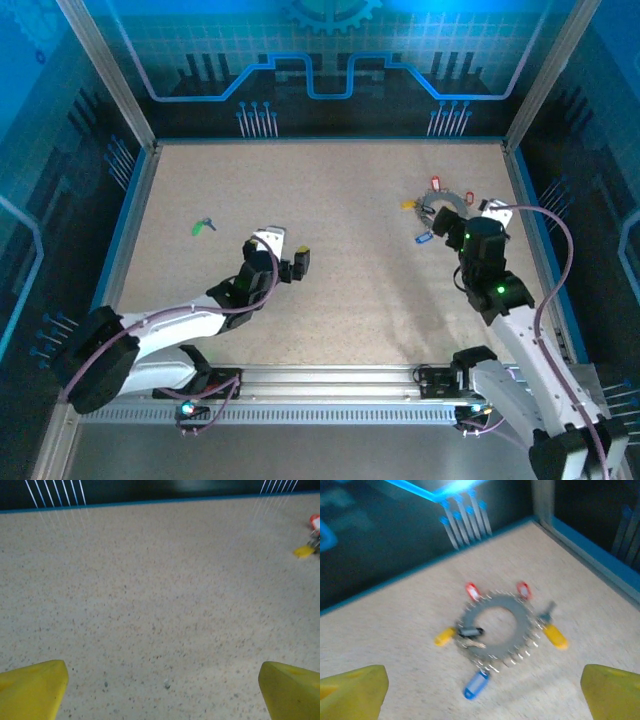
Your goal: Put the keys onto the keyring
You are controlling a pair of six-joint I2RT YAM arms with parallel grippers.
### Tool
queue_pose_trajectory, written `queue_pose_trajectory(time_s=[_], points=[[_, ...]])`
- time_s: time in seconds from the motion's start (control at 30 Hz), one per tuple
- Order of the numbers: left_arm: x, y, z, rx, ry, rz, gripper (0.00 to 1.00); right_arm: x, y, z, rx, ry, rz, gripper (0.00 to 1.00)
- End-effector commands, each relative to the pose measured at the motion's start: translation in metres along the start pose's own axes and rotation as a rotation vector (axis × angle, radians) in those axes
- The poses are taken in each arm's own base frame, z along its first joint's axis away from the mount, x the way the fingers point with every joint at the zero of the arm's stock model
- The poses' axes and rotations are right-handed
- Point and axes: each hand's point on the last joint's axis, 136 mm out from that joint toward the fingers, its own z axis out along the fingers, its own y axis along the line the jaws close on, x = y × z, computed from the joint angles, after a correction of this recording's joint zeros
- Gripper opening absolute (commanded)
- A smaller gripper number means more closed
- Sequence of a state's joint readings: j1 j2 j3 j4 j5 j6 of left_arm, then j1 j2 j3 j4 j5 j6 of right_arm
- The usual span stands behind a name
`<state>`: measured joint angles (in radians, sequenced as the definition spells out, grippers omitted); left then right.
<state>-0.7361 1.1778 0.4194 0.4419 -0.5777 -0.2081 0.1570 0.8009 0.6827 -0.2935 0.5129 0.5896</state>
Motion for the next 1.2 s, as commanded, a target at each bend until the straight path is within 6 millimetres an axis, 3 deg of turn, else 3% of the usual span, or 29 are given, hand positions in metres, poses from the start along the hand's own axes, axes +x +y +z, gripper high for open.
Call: queue_pose_trajectory(time_s=[0.0, 0.07, 0.17, 0.4, 0.53, 0.73, 0.93, 1.17], points=[[-0.011, 0.007, -0.007, -0.01, -0.073, -0.034, 0.99, 0.034, -0.029, 0.016, 0.092, 0.173, 0.165, 0.97], [-0.011, 0.009, -0.008, -0.018, -0.076, -0.037, 0.99, 0.049, -0.031, 0.031, 0.08, 0.278, 0.197, 0.9], [-0.009, 0.011, -0.006, -0.032, -0.06, -0.043, 0.99, 0.063, -0.018, 0.047, 0.024, 0.413, 0.177, 0.79], [-0.007, -0.002, 0.0, 0.022, -0.016, 0.005, 0.99, 0.067, 0.007, 0.085, -0.054, 0.55, 0.076, 0.55], [-0.001, -0.013, 0.007, 0.095, 0.032, 0.055, 0.99, 0.081, -0.002, 0.102, 0.001, 0.609, 0.084, 0.48], [0.006, -0.019, 0.016, 0.109, 0.074, 0.066, 0.99, 0.082, -0.02, 0.128, 0.054, 0.681, 0.099, 0.36], [0.01, -0.022, 0.018, 0.126, 0.079, 0.063, 0.99, 0.097, -0.017, 0.144, 0.041, 0.745, 0.122, 0.33], [0.013, -0.026, 0.025, 0.127, 0.11, 0.079, 0.99, 0.104, -0.032, 0.165, 0.12, 0.776, 0.079, 0.3]])
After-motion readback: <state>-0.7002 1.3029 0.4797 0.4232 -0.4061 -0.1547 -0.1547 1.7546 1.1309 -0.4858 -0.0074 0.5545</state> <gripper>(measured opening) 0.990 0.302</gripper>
